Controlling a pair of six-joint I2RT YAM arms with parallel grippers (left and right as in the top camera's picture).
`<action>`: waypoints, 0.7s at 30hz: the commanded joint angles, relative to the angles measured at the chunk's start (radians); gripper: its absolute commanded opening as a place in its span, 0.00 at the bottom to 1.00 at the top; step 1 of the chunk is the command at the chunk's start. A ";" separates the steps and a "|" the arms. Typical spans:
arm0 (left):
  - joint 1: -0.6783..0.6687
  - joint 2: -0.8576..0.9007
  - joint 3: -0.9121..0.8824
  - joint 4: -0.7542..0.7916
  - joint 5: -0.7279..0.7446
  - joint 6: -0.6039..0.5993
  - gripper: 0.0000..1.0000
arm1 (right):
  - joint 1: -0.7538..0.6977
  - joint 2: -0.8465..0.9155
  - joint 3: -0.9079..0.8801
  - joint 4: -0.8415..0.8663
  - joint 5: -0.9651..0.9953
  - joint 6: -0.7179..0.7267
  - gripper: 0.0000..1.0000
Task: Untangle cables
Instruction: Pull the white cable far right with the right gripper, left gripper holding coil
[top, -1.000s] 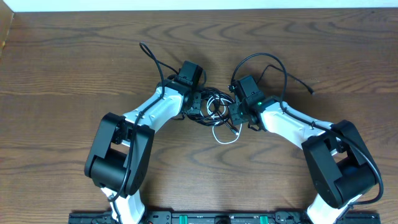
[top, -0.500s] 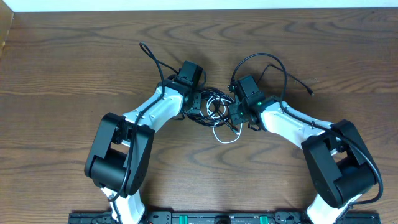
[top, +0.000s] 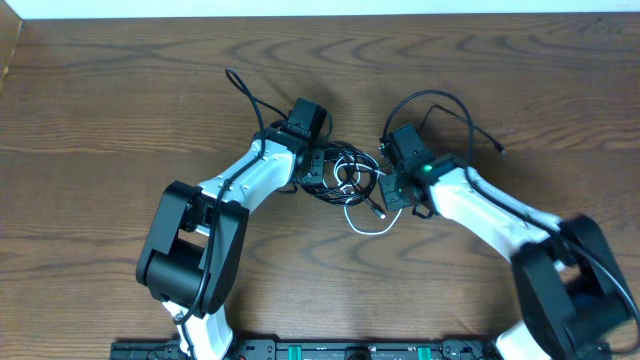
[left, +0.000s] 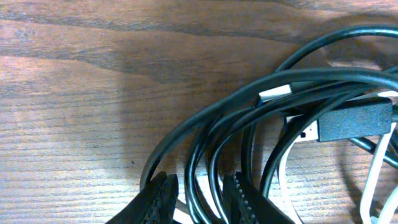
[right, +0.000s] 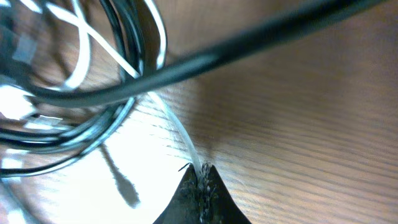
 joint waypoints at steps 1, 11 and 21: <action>0.002 0.019 -0.005 -0.006 -0.013 -0.013 0.31 | -0.005 -0.103 -0.002 -0.040 0.084 0.042 0.01; 0.005 0.019 -0.005 -0.034 -0.142 -0.013 0.31 | -0.051 -0.154 -0.002 -0.181 0.407 0.201 0.01; 0.042 0.019 -0.005 -0.059 -0.171 -0.047 0.31 | -0.234 -0.154 -0.013 -0.236 0.397 0.263 0.01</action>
